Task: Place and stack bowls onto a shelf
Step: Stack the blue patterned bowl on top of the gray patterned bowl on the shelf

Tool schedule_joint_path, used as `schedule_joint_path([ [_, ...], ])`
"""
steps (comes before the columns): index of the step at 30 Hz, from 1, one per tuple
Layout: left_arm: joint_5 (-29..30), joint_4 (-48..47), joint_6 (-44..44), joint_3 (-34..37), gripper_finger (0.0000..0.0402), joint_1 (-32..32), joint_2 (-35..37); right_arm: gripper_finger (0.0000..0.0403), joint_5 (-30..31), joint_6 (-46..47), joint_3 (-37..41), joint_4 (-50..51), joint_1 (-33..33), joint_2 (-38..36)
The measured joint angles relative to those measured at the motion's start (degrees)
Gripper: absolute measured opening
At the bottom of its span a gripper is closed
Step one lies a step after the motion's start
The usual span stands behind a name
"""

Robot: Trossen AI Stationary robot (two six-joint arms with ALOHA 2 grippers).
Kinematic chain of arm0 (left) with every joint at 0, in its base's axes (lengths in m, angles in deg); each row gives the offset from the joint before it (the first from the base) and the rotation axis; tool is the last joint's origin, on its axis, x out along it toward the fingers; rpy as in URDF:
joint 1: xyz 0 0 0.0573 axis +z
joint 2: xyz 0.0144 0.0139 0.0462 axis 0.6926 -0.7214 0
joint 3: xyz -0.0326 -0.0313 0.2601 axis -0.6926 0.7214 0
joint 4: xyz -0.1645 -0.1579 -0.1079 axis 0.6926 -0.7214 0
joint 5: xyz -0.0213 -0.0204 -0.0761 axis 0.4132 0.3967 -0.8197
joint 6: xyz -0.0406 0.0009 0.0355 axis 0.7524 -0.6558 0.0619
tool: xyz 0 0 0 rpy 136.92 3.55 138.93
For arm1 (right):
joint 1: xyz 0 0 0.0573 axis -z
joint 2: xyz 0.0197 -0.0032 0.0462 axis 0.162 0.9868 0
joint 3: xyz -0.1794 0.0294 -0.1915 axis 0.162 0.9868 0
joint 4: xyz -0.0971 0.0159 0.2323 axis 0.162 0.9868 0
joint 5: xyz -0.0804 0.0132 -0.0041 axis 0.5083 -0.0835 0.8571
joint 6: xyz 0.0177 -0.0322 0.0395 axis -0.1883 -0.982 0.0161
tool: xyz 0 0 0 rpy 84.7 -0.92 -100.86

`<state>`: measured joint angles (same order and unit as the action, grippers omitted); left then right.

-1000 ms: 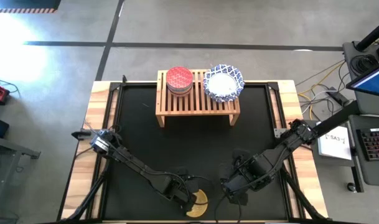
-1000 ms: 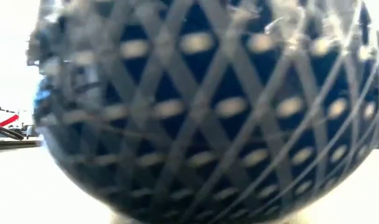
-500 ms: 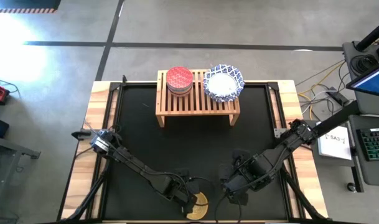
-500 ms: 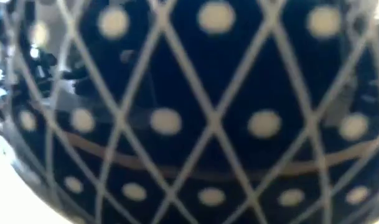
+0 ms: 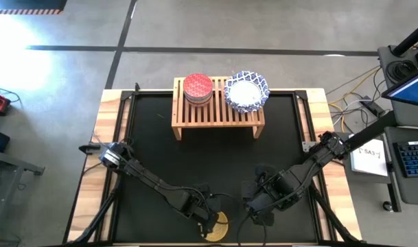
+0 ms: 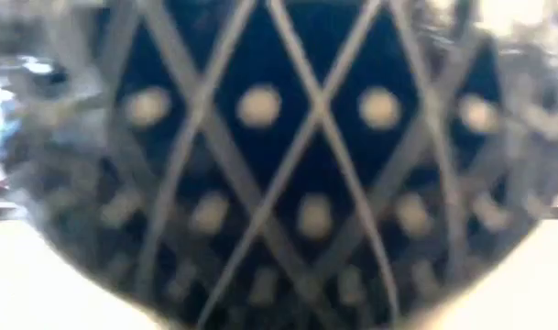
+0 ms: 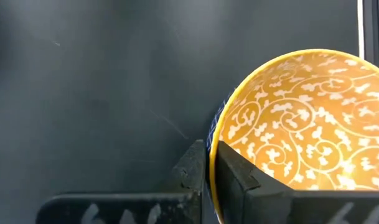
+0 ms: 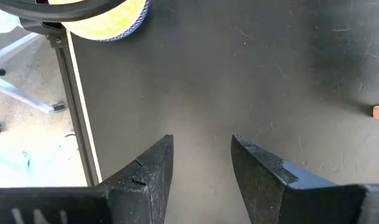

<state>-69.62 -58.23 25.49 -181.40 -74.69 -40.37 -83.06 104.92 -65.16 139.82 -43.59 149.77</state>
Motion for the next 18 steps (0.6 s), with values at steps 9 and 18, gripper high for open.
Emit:
schedule_joint_path([
  [9,2.3,-8.7,-4.2,-1.8,0.0001,3.1,5.7,0.0151,0.0,-0.8,0.0,0.0,-0.1,0.0],
  [18,6.7,-18.7,-4.5,-1.8,0.0001,8.1,19.5,0.0151,6.2,-6.8,0.0,0.0,-0.8,-2.3],
])
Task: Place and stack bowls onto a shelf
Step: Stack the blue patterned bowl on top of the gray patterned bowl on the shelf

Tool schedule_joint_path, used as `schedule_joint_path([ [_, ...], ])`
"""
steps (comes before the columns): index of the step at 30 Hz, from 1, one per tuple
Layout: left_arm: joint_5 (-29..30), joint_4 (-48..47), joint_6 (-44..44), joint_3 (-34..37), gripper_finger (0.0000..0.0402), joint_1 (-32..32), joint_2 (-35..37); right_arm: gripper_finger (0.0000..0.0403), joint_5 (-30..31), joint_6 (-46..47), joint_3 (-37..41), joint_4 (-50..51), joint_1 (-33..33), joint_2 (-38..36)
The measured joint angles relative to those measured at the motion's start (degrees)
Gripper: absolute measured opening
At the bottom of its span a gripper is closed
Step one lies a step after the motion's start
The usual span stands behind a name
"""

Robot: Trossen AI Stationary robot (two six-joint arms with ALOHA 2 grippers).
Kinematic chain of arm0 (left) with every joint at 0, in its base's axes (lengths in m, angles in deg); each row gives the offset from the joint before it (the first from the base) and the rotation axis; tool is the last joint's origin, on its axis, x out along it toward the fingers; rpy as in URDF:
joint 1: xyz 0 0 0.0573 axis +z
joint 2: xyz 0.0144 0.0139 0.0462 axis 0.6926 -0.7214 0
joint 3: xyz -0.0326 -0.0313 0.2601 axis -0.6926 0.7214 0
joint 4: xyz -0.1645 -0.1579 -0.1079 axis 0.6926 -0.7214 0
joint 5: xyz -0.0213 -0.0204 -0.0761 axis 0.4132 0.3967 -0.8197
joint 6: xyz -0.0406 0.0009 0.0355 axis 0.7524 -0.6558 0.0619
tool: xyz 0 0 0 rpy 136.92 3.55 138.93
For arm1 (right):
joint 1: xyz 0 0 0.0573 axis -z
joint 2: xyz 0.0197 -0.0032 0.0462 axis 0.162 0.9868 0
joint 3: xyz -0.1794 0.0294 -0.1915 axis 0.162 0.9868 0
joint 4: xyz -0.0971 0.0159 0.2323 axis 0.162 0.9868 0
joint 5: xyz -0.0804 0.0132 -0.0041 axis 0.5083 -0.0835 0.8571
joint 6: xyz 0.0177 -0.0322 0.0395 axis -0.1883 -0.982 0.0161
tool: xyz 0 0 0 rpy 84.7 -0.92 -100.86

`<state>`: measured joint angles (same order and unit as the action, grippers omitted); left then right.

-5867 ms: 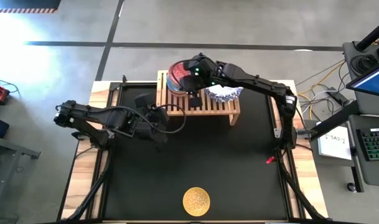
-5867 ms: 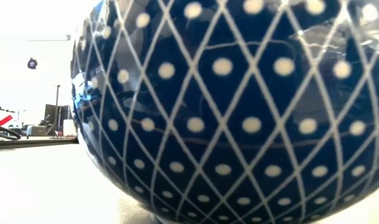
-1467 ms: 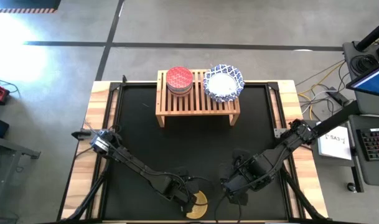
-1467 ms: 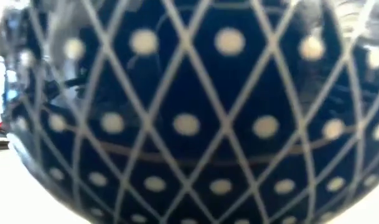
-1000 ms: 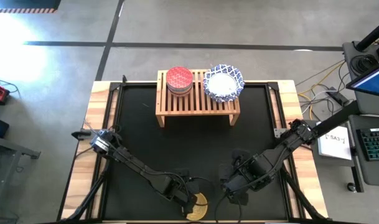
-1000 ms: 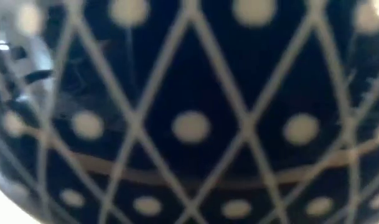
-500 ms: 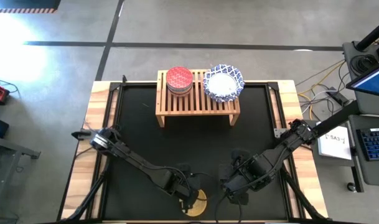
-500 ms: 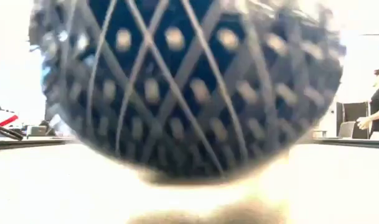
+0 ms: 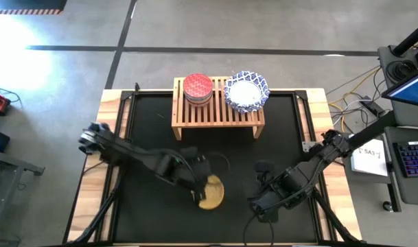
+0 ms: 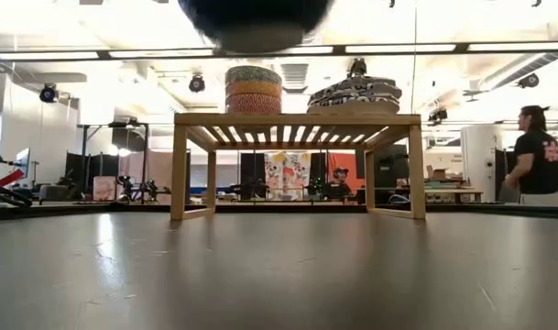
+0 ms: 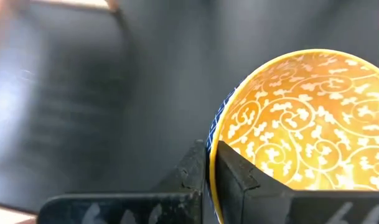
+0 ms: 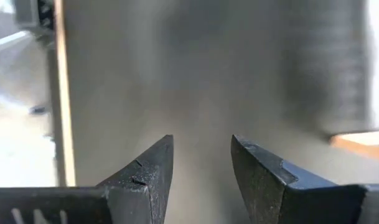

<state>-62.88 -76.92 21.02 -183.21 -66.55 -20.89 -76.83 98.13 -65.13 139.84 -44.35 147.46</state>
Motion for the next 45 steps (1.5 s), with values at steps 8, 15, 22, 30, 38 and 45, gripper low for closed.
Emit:
schedule_joint_path([
  [8,10.9,-1.5,-3.3,-0.1,0.0000,6.7,16.0,0.0151,8.0,-5.9,0.8,-0.4,0.5,-3.7],
  [15,14.5,-0.4,-9.6,-0.2,0.0000,19.3,23.0,0.0150,9.7,-12.8,4.7,-5.1,3.7,-8.5],
  [22,4.0,8.2,-19.5,-0.2,0.0000,35.7,22.8,0.0151,9.6,-15.1,14.7,-9.6,8.4,-16.2],
  [30,-3.8,9.2,-20.5,-0.2,0.0000,50.3,19.5,0.0151,5.3,-15.6,32.7,-23.9,12.3,-27.8],
  [38,-6.8,13.9,-23.0,-0.1,0.0004,54.1,15.2,0.0151,1.6,-18.1,45.7,-34.2,14.1,-33.9],
  [45,-7.0,13.5,-23.1,-0.1,0.0007,56.0,13.6,0.0150,0.9,-17.3,53.5,-38.6,14.1,-36.4],
])
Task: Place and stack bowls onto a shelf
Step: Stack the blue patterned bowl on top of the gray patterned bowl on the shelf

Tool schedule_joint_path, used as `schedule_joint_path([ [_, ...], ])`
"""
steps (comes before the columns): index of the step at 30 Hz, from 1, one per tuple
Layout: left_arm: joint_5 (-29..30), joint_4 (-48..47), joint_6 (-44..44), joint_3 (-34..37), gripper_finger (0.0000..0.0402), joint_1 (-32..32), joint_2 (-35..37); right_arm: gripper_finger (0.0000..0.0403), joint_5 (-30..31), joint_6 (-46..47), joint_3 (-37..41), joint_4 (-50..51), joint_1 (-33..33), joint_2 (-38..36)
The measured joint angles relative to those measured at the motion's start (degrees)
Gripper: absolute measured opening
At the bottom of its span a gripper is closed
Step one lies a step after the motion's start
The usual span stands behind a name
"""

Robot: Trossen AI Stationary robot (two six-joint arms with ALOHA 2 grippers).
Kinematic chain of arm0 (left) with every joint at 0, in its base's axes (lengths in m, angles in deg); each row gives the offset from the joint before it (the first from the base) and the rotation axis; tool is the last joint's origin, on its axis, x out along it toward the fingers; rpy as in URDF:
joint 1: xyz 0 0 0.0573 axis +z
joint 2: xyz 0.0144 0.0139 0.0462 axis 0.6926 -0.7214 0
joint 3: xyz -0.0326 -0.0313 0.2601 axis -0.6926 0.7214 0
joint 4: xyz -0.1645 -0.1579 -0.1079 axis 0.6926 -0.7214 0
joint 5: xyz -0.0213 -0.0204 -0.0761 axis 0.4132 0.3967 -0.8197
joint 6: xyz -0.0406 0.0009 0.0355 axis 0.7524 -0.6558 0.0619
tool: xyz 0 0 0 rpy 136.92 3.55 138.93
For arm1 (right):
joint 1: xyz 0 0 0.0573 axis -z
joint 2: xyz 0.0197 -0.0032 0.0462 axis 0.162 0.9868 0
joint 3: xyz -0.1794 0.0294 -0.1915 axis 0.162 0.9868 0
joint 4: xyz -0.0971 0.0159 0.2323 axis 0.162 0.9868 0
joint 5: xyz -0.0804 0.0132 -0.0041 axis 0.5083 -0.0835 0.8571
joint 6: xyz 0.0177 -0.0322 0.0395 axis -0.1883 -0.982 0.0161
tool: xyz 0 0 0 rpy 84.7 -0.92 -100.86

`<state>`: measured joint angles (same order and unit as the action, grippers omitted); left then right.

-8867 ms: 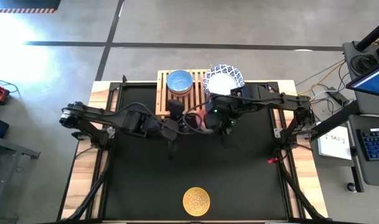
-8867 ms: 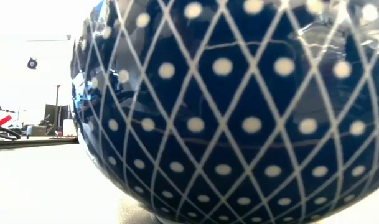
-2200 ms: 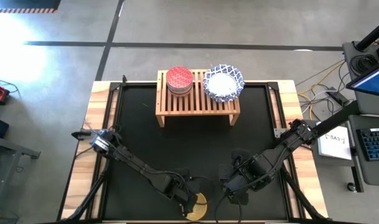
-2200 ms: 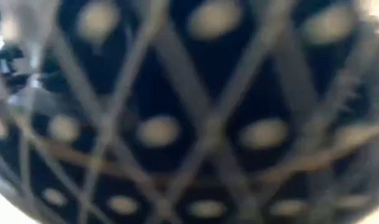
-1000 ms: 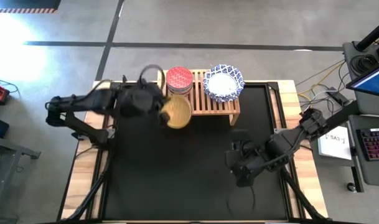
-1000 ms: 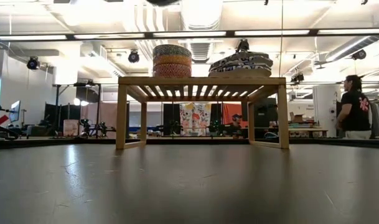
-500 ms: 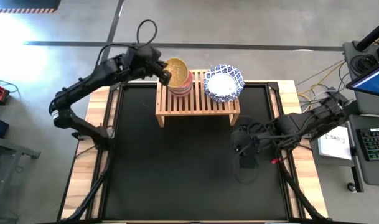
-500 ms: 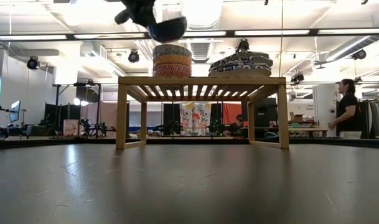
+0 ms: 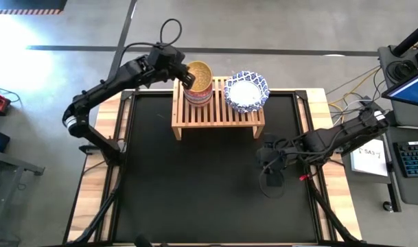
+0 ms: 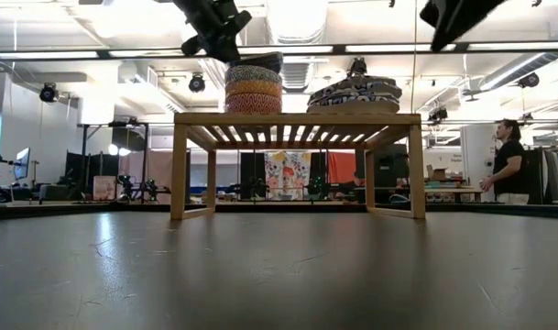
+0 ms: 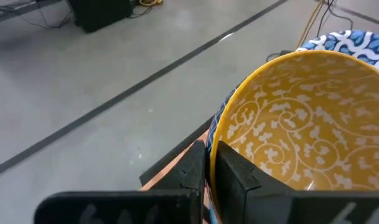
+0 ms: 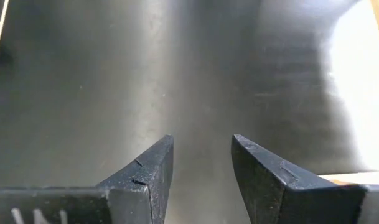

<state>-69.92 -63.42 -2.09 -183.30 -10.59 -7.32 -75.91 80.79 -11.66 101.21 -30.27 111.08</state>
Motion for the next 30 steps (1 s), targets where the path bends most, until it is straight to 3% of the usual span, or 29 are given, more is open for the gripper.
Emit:
schedule_joint_path([
  [13,-6.7,-4.5,4.0,0.0,0.0008,1.0,0.5,0.0150,-3.6,0.1,7.7,-6.0,0.0,-2.7],
  [24,-7.0,-5.5,5.4,0.0,0.0009,1.0,0.5,0.0151,-3.8,-0.1,8.4,-6.8,0.0,-3.4],
  [30,-7.0,-5.5,5.3,0.0,0.0029,1.0,0.5,0.0151,-3.9,-0.3,8.3,-6.8,0.0,-3.4],
])
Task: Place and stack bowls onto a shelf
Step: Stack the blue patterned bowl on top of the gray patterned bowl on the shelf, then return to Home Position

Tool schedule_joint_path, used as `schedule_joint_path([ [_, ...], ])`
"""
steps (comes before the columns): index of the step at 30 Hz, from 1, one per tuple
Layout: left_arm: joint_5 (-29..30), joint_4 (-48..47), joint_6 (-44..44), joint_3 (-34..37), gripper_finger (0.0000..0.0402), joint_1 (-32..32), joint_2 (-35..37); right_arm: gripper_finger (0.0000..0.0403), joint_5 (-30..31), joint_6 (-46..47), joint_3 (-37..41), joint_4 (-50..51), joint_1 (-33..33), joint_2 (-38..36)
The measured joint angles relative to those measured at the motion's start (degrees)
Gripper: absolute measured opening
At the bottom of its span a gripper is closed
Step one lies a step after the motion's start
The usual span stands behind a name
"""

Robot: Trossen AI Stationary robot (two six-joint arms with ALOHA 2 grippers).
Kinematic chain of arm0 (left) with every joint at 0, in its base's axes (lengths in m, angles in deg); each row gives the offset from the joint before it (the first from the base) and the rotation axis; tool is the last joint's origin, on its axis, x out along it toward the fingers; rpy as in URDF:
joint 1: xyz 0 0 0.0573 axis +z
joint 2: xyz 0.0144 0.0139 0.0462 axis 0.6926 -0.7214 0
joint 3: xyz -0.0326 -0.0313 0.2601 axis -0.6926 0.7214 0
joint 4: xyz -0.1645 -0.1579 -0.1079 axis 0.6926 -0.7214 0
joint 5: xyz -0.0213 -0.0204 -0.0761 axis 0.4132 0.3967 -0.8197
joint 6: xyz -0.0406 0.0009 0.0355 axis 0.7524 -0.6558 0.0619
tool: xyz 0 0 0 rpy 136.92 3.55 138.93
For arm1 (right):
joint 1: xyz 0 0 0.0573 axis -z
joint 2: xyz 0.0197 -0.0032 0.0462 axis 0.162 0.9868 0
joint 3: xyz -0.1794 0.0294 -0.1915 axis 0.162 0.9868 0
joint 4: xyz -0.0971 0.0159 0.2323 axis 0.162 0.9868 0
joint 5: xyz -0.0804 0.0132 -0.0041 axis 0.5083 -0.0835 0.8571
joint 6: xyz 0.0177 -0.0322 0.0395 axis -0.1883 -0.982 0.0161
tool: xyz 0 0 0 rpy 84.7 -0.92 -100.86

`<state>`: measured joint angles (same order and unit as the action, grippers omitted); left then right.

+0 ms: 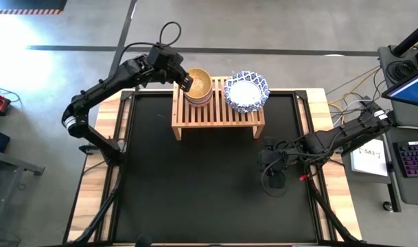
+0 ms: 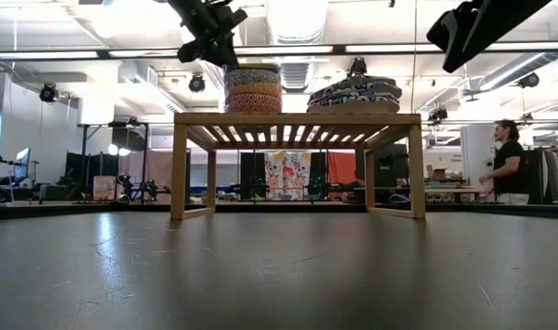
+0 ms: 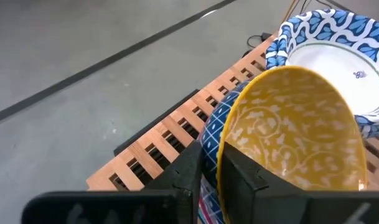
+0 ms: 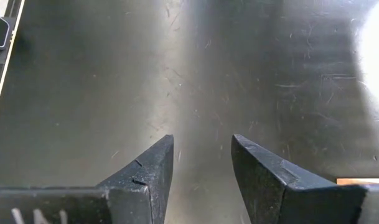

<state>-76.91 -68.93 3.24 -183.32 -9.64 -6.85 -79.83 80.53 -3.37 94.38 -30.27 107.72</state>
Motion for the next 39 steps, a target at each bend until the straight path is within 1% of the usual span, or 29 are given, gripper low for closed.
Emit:
schedule_joint_path([
  [9,0.0,1.6,-0.6,0.0,0.0065,0.0,0.0,0.0151,0.0,-0.4,0.0,-0.2,0.0,0.0],
  [13,1.5,3.9,-2.1,-0.1,0.0081,0.1,0.1,0.0151,-0.9,-0.3,0.0,-0.2,0.0,0.0],
  [17,1.6,3.5,-4.2,-3.2,0.0094,0.0,0.2,0.0151,-1.5,-1.0,0.0,-0.2,0.0,0.0],
  [22,1.6,-5.3,-4.5,-9.4,0.0100,-0.7,0.6,0.0151,-1.4,-5.5,0.2,-0.8,0.0,-1.6],
  [26,1.6,-10.6,-4.4,-10.9,0.0100,-2.9,2.2,0.0151,-1.1,-9.9,2.9,-5.6,0.0,-4.6],
  [30,1.9,-11.0,-3.9,-8.6,0.0100,-6.4,6.1,0.0151,-1.1,-11.1,7.5,-10.8,1.2,-8.7],
  [35,8.3,-11.4,-2.3,-3.7,0.0100,-11.6,12.8,0.0151,-0.9,-10.7,15.1,-18.4,2.6,-14.4],
  [39,12.4,-10.4,0.7,2.0,0.0100,-16.3,19.5,0.0151,-0.9,-10.4,21.1,-25.6,3.2,-18.4],
])
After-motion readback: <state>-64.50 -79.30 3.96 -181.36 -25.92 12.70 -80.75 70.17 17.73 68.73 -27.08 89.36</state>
